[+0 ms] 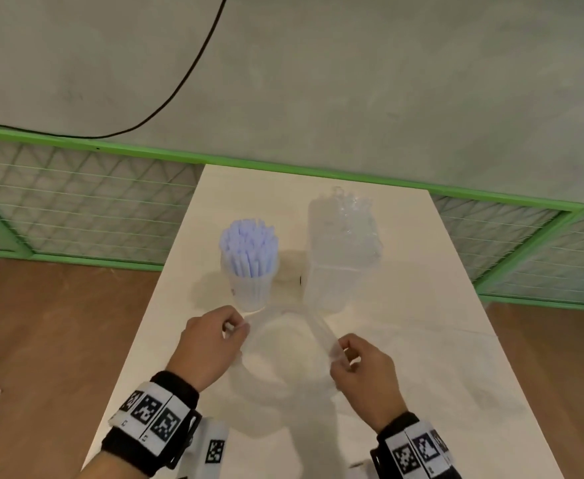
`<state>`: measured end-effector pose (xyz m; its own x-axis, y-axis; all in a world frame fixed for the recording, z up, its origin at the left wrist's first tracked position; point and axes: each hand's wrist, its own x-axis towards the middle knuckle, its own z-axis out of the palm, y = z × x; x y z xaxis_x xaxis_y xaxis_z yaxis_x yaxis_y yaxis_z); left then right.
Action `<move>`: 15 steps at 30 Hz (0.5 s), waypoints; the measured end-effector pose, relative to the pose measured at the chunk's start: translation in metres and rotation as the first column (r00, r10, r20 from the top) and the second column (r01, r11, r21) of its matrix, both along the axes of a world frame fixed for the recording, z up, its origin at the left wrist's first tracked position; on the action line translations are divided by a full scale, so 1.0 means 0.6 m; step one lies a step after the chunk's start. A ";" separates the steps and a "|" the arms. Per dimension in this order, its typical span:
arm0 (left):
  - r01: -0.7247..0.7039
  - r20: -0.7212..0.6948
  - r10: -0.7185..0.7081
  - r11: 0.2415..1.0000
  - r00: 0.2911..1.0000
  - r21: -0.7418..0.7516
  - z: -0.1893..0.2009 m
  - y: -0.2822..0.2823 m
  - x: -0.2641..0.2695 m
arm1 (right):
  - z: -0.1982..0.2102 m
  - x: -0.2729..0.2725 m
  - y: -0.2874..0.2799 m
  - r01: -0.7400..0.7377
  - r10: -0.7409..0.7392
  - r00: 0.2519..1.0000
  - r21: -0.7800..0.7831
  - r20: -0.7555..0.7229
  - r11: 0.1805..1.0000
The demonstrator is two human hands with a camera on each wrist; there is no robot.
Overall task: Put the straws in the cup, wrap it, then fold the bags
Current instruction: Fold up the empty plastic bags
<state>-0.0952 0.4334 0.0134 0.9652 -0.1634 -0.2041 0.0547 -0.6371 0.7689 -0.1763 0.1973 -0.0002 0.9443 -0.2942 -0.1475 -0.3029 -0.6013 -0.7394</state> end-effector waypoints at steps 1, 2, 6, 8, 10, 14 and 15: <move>0.012 0.011 -0.012 0.999 1.000 -0.047 0.010 -0.001 -0.001 | 0.006 0.002 0.002 -0.003 0.013 0.998 -0.147 0.069 0.989; 0.017 0.003 -0.017 0.995 1.000 -0.096 0.020 -0.001 -0.001 | 0.016 0.004 0.003 0.009 0.025 0.992 -0.264 0.124 0.965; 0.128 0.031 -0.126 0.990 0.992 -0.057 0.049 0.007 -0.003 | 0.063 0.010 0.004 0.043 0.002 0.984 -0.250 0.177 0.967; 0.208 0.175 -0.220 0.974 0.960 0.087 0.061 0.009 -0.012 | 0.092 0.015 0.008 0.000 -0.011 0.992 0.089 0.124 0.996; 0.223 0.354 -0.287 0.952 0.890 0.210 0.071 0.005 -0.028 | 0.114 0.021 0.014 -0.059 0.019 0.992 0.339 0.122 0.939; 0.303 0.416 -0.501 0.837 0.759 0.456 0.090 -0.026 -0.054 | 0.135 0.041 0.026 -0.111 0.068 0.963 0.156 0.261 0.981; 0.309 0.402 -0.533 0.809 0.745 0.500 0.093 -0.038 -0.057 | 0.139 0.045 0.031 -0.121 0.082 0.955 0.122 0.286 0.985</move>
<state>-0.1294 0.4107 0.0692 0.7891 -0.5957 0.1501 -0.6109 -0.7354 0.2932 -0.1491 0.2161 0.0834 0.9772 -0.1905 0.0938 -0.0156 -0.5053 -0.8628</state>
